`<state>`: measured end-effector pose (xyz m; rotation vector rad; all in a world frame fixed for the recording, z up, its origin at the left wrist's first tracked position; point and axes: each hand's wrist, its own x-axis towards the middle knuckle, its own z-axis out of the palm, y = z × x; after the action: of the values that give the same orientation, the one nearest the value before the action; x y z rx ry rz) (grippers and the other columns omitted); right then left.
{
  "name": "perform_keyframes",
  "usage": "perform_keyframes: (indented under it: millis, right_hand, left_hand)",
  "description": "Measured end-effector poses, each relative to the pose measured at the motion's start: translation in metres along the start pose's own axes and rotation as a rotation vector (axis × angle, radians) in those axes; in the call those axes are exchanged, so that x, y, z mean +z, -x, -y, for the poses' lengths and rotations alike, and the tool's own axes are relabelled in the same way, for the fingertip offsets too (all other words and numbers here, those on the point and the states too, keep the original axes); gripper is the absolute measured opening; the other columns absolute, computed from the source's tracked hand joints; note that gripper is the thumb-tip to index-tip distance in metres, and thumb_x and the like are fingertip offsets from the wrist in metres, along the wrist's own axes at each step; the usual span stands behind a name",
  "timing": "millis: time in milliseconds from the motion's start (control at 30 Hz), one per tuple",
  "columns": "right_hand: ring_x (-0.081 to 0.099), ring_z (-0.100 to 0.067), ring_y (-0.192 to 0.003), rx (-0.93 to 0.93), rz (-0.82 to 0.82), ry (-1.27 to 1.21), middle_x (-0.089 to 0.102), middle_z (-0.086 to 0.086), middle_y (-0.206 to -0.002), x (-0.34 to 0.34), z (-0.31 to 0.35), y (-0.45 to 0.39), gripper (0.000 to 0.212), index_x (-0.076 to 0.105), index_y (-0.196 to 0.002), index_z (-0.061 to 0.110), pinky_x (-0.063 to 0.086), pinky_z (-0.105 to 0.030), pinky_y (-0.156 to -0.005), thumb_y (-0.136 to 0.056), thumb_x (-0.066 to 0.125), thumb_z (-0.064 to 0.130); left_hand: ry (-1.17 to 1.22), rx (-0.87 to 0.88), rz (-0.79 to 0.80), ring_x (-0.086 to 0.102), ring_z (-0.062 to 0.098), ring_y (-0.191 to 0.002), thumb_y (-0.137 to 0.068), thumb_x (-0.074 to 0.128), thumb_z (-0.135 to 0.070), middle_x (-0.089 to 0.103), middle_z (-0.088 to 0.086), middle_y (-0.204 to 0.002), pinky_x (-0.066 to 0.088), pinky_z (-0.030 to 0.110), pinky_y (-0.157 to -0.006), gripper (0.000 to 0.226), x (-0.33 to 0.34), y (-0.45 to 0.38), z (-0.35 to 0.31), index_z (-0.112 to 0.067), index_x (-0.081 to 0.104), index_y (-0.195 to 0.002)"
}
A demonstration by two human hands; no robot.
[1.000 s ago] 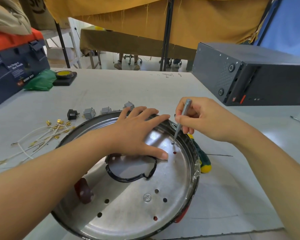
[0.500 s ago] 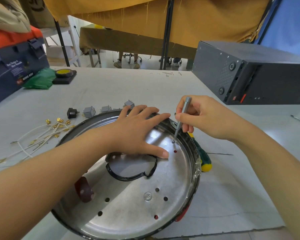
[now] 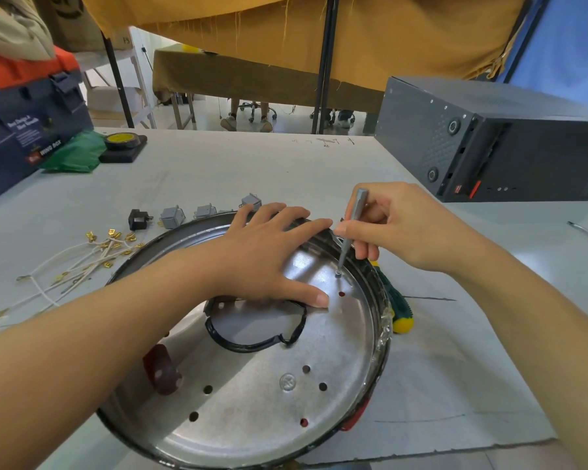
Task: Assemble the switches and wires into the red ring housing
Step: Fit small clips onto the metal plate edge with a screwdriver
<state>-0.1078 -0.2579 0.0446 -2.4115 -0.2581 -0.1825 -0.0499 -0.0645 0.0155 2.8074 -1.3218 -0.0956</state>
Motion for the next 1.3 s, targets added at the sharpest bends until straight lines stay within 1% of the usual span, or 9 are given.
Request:
perform_keyframes:
  millis: [100,200,467,667,800,1000,1067,1167,1300]
  right_hand:
    - [0.063,-0.012,-0.052,-0.001,0.044,-0.002,0.066,-0.001,-0.057,-0.006,0.005,0.000,0.014,0.062,-0.075,0.016,0.054,-0.026,-0.060,-0.083,0.070,0.025]
    - [0.063,-0.006,-0.053,0.010,0.169,0.034,0.067,0.002,-0.059,-0.016,0.014,-0.003,0.010,0.064,-0.074,0.018,0.050,-0.017,-0.055,-0.081,0.071,0.019]
    - [0.064,-0.001,-0.055,-0.024,0.335,0.379,0.068,0.007,-0.058,-0.024,0.034,-0.017,0.017,0.062,-0.069,0.023,0.043,-0.005,-0.054,-0.083,0.070,0.020]
    - [0.053,0.010,-0.051,-0.081,0.301,0.586,0.057,0.014,-0.043,-0.016,0.043,-0.022,0.022,0.061,-0.066,0.023,0.039,-0.007,-0.048,-0.084,0.067,0.032]
    - [0.051,-0.010,-0.059,-0.106,0.249,0.710,0.059,0.006,-0.061,-0.013,0.047,-0.021,0.020,0.065,-0.073,0.021,0.028,-0.022,-0.048,-0.086,0.065,0.037]
    - [0.062,-0.027,-0.071,-0.021,0.189,0.691,0.068,-0.013,-0.076,-0.006,0.049,-0.021,0.027,0.069,-0.078,0.009,0.040,-0.028,-0.054,-0.087,0.065,0.034]
    - [0.059,-0.022,-0.060,0.001,0.169,0.674,0.067,-0.013,-0.072,-0.006,0.049,-0.019,0.026,0.069,-0.080,0.007,0.041,-0.027,-0.051,-0.087,0.065,0.032]
    - [0.055,-0.009,-0.042,0.041,0.178,0.580,0.062,-0.001,-0.050,-0.007,0.048,-0.013,0.020,0.066,-0.073,0.013,0.042,-0.016,-0.041,-0.085,0.066,0.029]
    - [0.056,0.001,-0.042,0.060,0.079,0.416,0.063,0.002,-0.047,-0.006,0.043,-0.004,0.015,0.064,-0.067,0.018,0.043,-0.010,-0.041,-0.080,0.072,0.023]
  left_hand:
    - [0.004,-0.002,0.005,0.006,0.018,-0.143,-0.056,0.030,-0.086,0.009,-0.011,-0.155,0.007,0.052,-0.115,0.105,-0.001,0.000,0.000,-0.043,0.001,-0.147]
    - [0.000,-0.003,0.012,0.005,0.018,-0.143,-0.057,0.032,-0.085,0.009,-0.010,-0.155,0.007,0.052,-0.115,0.104,-0.001,0.001,-0.001,-0.042,0.001,-0.147]
    - [0.002,0.007,0.022,0.004,0.018,-0.143,-0.057,0.031,-0.085,0.008,-0.011,-0.155,0.006,0.053,-0.115,0.103,-0.002,0.001,-0.002,-0.043,0.003,-0.146]
    - [0.003,0.016,0.002,0.006,0.019,-0.142,-0.055,0.029,-0.087,0.010,-0.010,-0.154,0.006,0.052,-0.115,0.102,0.000,0.001,-0.001,-0.044,0.003,-0.145]
    - [-0.002,0.017,-0.011,0.007,0.018,-0.142,-0.054,0.026,-0.088,0.011,-0.010,-0.154,0.007,0.053,-0.114,0.104,0.001,0.000,0.000,-0.044,0.001,-0.145]
    - [-0.017,0.015,-0.024,0.008,0.020,-0.142,-0.054,0.026,-0.087,0.011,-0.008,-0.155,0.007,0.052,-0.115,0.106,0.002,0.000,-0.001,-0.041,0.003,-0.146]
    - [-0.015,0.015,-0.027,0.008,0.021,-0.143,-0.054,0.027,-0.087,0.011,-0.007,-0.155,0.008,0.053,-0.115,0.106,0.002,0.001,-0.001,-0.041,0.004,-0.147]
    - [-0.017,0.013,-0.024,0.009,0.022,-0.143,-0.053,0.027,-0.087,0.012,-0.007,-0.155,0.009,0.053,-0.114,0.107,0.001,0.000,-0.001,-0.040,0.005,-0.147]
    - [0.005,0.016,-0.003,0.007,0.023,-0.144,-0.060,0.037,-0.084,0.010,-0.006,-0.157,0.009,0.055,-0.114,0.102,-0.002,0.000,-0.002,-0.040,0.007,-0.147]
